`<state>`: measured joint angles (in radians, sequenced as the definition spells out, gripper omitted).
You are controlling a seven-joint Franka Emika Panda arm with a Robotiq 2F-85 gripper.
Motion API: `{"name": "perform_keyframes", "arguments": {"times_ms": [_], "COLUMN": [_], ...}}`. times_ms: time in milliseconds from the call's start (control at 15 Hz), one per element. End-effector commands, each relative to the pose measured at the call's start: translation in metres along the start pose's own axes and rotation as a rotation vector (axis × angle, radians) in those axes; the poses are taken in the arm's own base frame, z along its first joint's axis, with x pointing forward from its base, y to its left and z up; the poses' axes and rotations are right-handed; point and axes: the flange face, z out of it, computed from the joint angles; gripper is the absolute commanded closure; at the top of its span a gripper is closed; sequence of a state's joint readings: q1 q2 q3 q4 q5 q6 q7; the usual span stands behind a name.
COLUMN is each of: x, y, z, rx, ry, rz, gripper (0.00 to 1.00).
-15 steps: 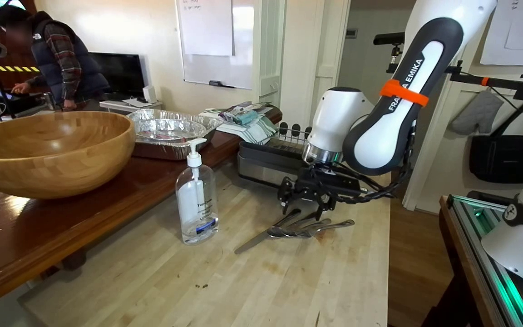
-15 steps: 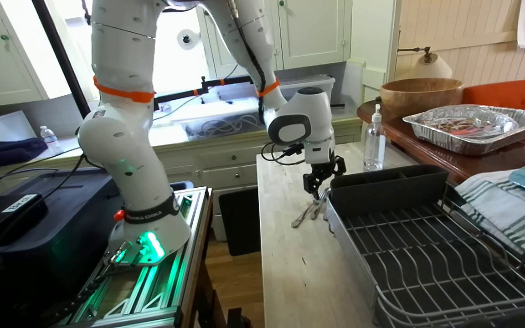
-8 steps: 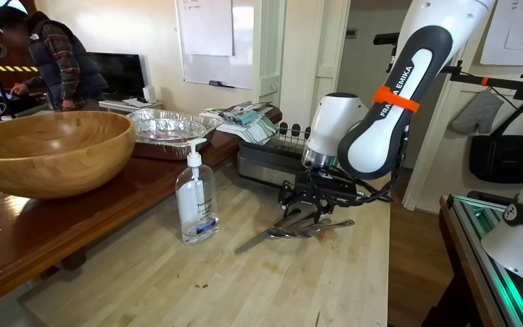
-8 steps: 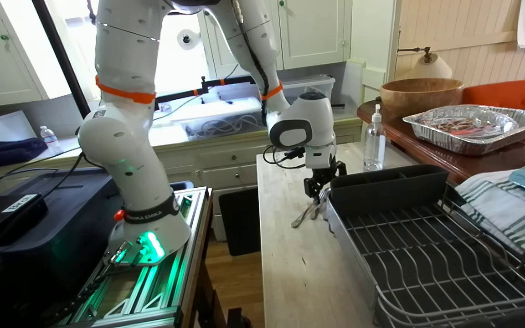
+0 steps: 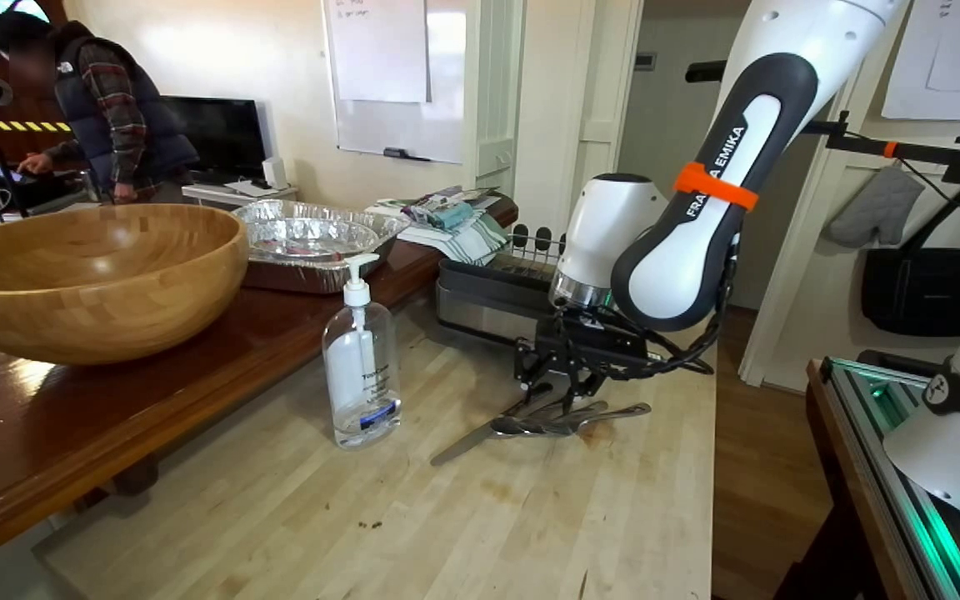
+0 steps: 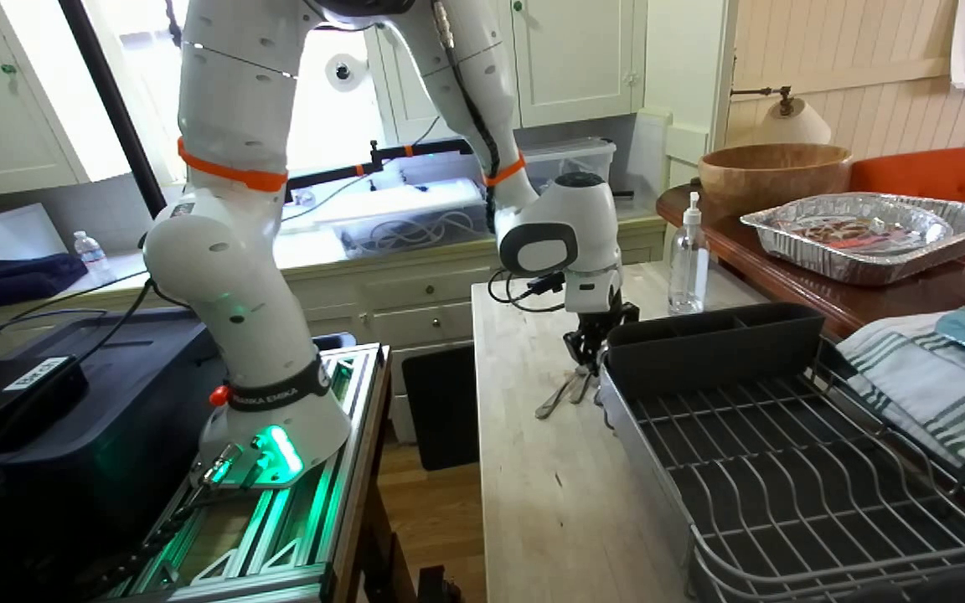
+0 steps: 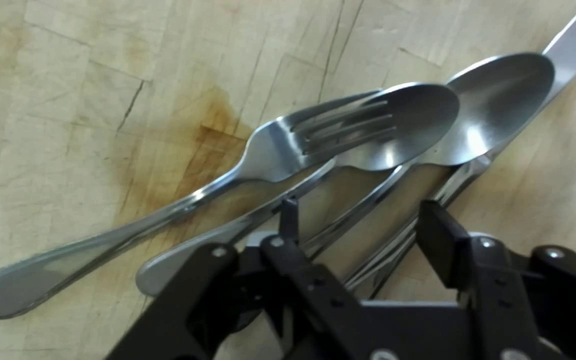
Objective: Move the spoon next to the knife to the grey object on the plate rack
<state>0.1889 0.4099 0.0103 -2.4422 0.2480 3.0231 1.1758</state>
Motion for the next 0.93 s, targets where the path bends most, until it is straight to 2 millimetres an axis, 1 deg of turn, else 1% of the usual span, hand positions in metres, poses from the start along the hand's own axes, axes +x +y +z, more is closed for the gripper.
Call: {"name": "perform_keyframes", "arguments": {"times_ms": [0, 67, 133, 467, 533, 600, 867], "x": [-0.0002, -0.0001, 0.0000, 0.0004, 0.0004, 0.0005, -0.0002], "y": [-0.0027, -0.0028, -0.0028, -0.0031, -0.0036, -0.0046, -0.0039], "z": [0.0085, 0.0091, 0.0097, 0.0094, 0.0091, 0.0087, 0.0103], "rx": [0.012, 0.011, 0.011, 0.012, 0.014, 0.015, 0.011], "ry": [0.005, 0.004, 0.003, 0.003, 0.002, 0.002, -0.003], "rz": [0.022, 0.023, 0.024, 0.026, 0.026, 0.026, 0.024], "gripper": [0.30, 0.49, 0.49, 0.87, 0.96, 0.99, 1.00]}}
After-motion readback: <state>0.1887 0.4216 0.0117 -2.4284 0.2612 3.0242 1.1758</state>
